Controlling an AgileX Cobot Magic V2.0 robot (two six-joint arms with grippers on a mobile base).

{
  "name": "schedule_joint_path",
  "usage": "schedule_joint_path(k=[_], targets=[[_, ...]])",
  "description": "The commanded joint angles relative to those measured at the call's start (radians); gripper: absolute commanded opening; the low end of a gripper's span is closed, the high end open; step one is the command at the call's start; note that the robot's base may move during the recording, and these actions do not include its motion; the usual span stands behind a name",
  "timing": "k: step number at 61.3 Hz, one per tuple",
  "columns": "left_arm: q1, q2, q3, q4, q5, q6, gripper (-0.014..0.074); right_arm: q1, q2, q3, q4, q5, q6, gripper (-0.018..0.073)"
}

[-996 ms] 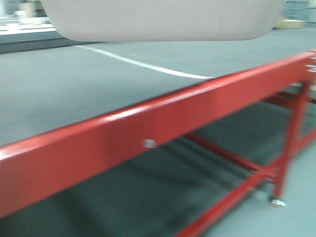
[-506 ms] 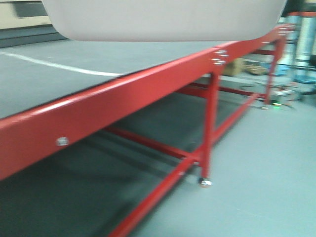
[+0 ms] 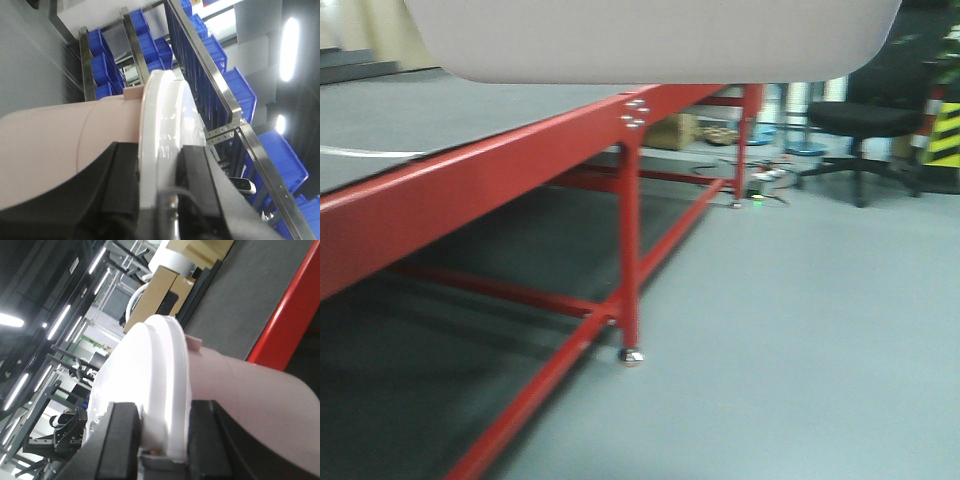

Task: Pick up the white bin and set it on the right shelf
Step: 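Hold the bin raised with both grippers while driving away from the table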

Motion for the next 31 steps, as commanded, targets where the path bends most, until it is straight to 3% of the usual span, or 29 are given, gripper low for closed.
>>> schedule_joint_path(k=[1,31], targets=[[-0.042,-0.048,-0.038,-0.033,0.256,0.011,-0.0126,0.031,-0.037,-0.044,0.128,0.175,-0.008,0.0066],[-0.042,-0.048,-0.038,-0.033,0.256,0.011,-0.0126,0.031,-0.037,-0.044,0.128,0.175,-0.008,0.0066]])
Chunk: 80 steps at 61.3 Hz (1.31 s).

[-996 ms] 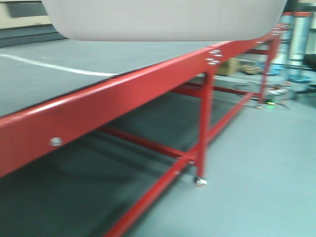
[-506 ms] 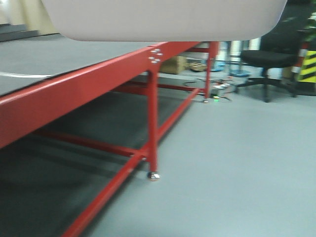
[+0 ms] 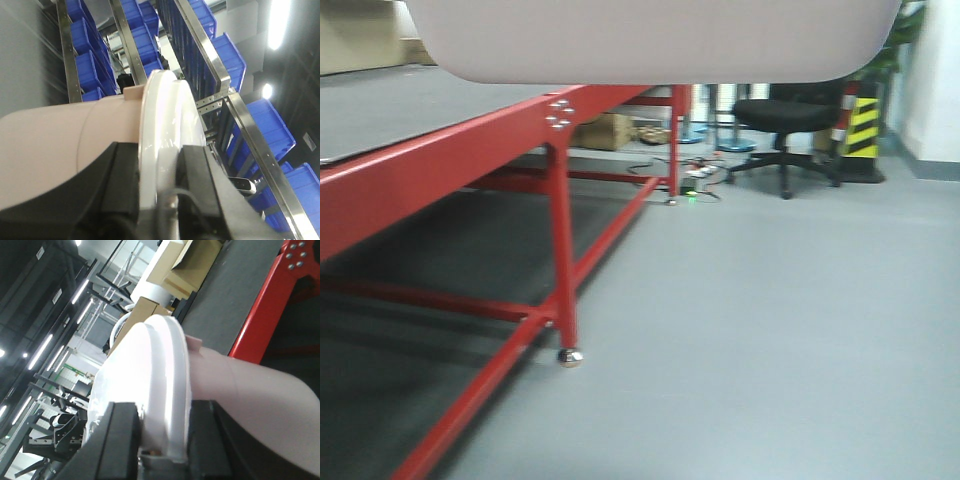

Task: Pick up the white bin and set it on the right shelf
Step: 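Hold the bin raised with both grippers while driving away from the table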

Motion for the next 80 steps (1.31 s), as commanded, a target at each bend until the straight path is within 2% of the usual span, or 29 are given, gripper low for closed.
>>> schedule_joint_path(k=[1,80], targets=[[-0.042,-0.048,-0.038,-0.033,0.256,0.011,-0.0126,0.031,-0.037,-0.044,0.128,0.176,-0.008,0.0066],[-0.042,-0.048,-0.038,-0.033,0.256,0.011,-0.0126,0.031,-0.037,-0.044,0.128,0.176,-0.008,0.0066]])
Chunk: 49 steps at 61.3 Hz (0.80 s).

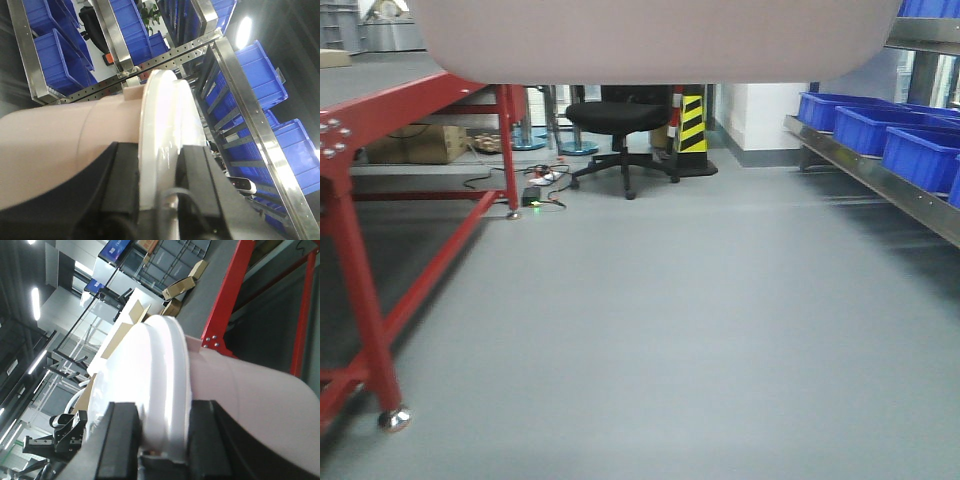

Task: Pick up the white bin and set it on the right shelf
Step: 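Hold the bin raised with both grippers while driving away from the table, then carry the bin with both grippers toward the steel shelf with blue crates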

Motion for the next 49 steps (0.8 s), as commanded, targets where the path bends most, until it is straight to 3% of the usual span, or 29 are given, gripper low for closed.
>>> schedule_joint_path(k=[1,49], targets=[[-0.042,-0.048,-0.038,-0.033,0.256,0.011,-0.0126,0.031,-0.037,-0.044,0.128,0.176,-0.008,0.0066],[-0.042,-0.048,-0.038,-0.033,0.256,0.011,-0.0126,0.031,-0.037,-0.044,0.128,0.175,-0.008,0.0066]])
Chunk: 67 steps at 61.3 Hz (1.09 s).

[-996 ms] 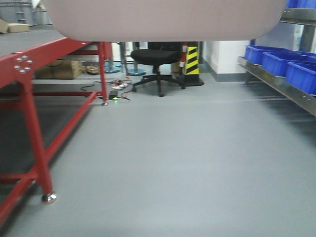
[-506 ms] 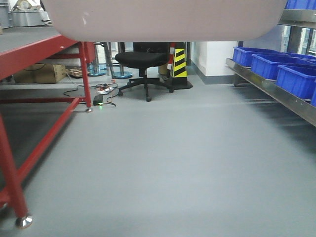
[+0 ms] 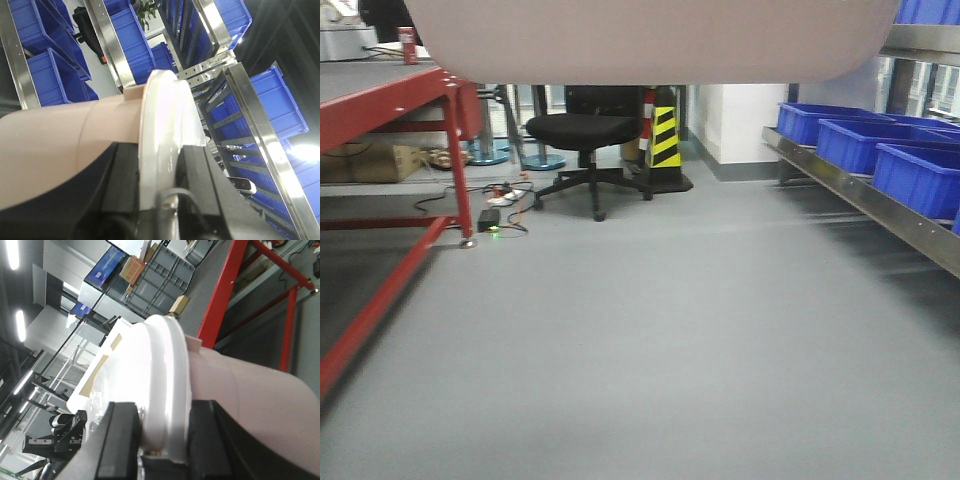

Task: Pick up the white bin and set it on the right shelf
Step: 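Carry the bin with both grippers toward the steel shelf with blue crates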

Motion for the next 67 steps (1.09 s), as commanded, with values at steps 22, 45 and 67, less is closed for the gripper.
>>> schedule_joint_path(k=[22,45,67], targets=[[-0.042,-0.048,-0.038,-0.034,0.256,0.011,-0.0126,0.031,-0.037,-0.044,0.128,0.173,-0.008,0.0066],[-0.042,-0.048,-0.038,-0.034,0.256,0.011,-0.0127,0.031,-0.037,-0.044,0.128,0.172,-0.008,0.0066],[-0.042,-0.048,-0.038,-0.034,0.256,0.011,-0.0126,0.031,-0.037,-0.044,0.128,0.172,-0.008,0.0066]])
